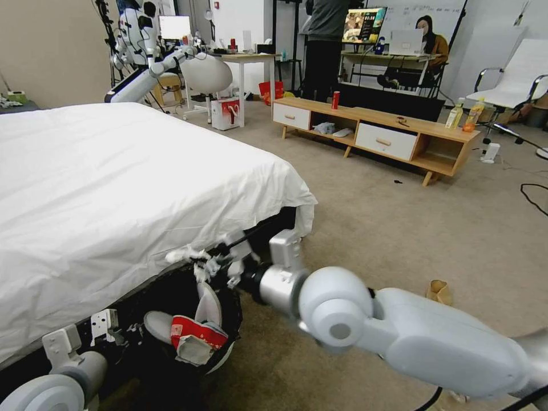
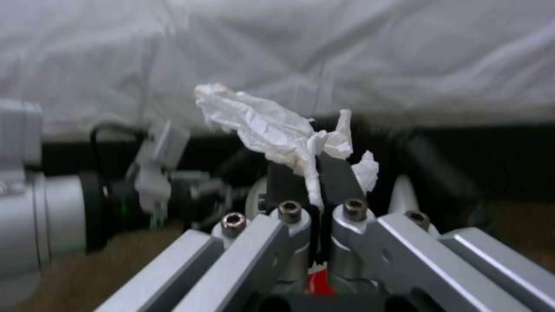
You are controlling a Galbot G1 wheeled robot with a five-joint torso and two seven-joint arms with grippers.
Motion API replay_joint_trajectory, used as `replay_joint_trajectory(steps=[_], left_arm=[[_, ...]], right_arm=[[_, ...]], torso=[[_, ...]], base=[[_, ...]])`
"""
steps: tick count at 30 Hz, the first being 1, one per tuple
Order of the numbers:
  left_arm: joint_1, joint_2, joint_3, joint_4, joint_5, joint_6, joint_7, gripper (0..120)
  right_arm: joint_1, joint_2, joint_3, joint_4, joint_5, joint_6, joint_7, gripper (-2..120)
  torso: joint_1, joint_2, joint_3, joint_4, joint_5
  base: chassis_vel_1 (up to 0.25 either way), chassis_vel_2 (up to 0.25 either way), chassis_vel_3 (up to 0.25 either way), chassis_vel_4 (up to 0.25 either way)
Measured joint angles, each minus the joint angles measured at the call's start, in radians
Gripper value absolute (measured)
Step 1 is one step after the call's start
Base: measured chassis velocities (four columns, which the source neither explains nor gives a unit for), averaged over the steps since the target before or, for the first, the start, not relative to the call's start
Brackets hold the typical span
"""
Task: Pick up the trash bin and place the garbage on the floor into it.
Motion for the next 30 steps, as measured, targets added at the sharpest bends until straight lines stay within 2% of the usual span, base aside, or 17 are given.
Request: replay_joint_trajectory(steps=[15, 30], left_arm=[[0.003, -0.005, -0.007, -0.002, 0.0, 0.0, 0.0, 1], [0.016, -0.01, -0.014, -0.006, 0.006, 0.0, 0.002, 1]], right_arm=[[-0.053, 0.02, -0.074, -0.055, -0.03, -0.058, 0.057, 0], [-0.071, 0.016, -0.075, -0.087, -0.075, -0.057, 0.061, 0]], torso=[[0.0, 0.0, 0.0, -0.0001, 0.0], [0.0, 0.0, 0.0, 0.0, 0.0001]], base=[[0.0, 0.0, 0.0, 0.0], [0.0, 0.0, 0.0, 0.0]])
